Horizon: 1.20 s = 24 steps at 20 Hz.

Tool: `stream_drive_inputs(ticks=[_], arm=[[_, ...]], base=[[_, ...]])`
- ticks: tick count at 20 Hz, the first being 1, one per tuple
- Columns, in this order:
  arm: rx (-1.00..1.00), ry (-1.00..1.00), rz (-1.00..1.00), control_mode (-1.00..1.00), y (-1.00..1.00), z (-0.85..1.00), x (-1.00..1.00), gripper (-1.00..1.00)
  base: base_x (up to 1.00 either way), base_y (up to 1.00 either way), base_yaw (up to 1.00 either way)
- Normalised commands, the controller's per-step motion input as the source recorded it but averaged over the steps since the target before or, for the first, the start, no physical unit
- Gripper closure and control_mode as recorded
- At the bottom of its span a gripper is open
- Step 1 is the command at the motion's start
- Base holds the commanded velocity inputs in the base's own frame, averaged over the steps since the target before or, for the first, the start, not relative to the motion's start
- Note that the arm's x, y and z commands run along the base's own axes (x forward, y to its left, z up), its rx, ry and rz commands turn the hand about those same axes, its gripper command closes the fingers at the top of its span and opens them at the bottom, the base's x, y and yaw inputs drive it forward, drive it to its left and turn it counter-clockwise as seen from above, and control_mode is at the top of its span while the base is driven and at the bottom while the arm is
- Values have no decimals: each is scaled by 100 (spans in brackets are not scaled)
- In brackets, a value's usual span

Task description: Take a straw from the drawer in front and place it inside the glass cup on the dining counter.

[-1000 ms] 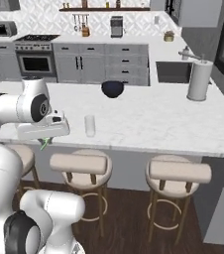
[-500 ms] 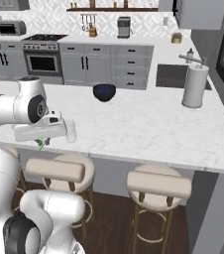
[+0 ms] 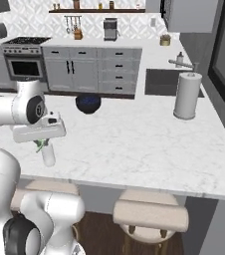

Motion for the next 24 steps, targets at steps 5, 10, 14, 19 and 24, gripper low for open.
stream_drive_inputs(ticks=[5,10,14,19,24], arm=[[0,0,0,100,0,0,0,100],[0,3,-3,-100,29,42,15,100],[-14,0,5,-100,30,79,3,100],[-42,0,11,-100,20,82,0,100],[-63,2,12,-100,4,35,-1,100]], base=[[80,28,-20],[10,8,-3],[0,0,0],[0,0,0],[0,0,0]])
